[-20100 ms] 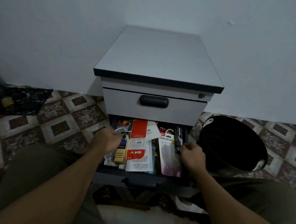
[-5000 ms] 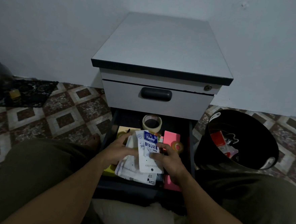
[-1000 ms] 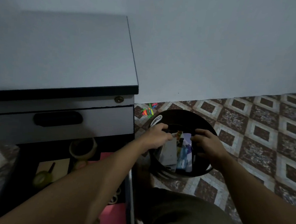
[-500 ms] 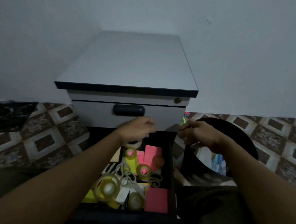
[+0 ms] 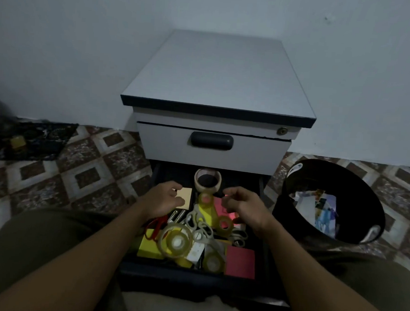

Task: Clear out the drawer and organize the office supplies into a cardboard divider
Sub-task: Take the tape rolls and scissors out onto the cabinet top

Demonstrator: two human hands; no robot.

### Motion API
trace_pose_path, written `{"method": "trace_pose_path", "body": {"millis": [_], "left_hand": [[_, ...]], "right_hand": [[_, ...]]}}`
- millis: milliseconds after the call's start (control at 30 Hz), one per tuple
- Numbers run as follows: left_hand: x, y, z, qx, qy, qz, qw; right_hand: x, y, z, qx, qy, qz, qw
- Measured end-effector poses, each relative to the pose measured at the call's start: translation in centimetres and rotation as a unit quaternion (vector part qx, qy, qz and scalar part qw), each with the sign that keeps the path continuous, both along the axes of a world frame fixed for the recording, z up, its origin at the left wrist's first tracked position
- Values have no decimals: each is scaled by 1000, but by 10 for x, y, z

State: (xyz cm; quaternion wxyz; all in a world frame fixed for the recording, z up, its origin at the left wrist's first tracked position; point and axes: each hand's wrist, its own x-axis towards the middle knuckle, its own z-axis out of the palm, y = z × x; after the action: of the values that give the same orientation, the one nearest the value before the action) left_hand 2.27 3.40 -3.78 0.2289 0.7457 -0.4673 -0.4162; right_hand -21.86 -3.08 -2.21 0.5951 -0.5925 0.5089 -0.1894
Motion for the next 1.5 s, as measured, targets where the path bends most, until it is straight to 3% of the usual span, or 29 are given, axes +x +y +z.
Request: {"method": "trace_pose_path", "body": {"millis": [167, 300, 433, 700, 833, 1100, 1267, 1367, 1500], "left_hand": [[-4, 12, -27, 21, -8, -22, 1000], [-8, 19, -49, 20, -26, -35, 999], [-9, 13, -63, 21, -107, -25, 994], [-9, -5, -82, 44, -209, 9, 977], [-11, -10, -83, 43, -261, -12, 964], [-5, -9, -83, 1, -204, 15, 979], [-6, -7, -57, -27, -176, 37, 983], [-7, -4, -32, -54, -156, 38, 986], [-9, 5, 8, -123, -143, 18, 982]], "right_hand": [[2, 12, -40, -31, 59, 18, 998], [1, 14, -62, -122, 125, 31, 984], [2, 15, -72, -179, 218, 67, 957], [8, 14, -80, -197, 267, 120, 936], [9, 11, -89, -193, 269, 127, 935], [11, 10, -90, -201, 267, 118, 935], [10, 8, -89, -177, 189, 58, 964], [16, 12, -56, -155, 132, 7, 979], [19, 16, -7, -196, 89, -15, 976]]}}
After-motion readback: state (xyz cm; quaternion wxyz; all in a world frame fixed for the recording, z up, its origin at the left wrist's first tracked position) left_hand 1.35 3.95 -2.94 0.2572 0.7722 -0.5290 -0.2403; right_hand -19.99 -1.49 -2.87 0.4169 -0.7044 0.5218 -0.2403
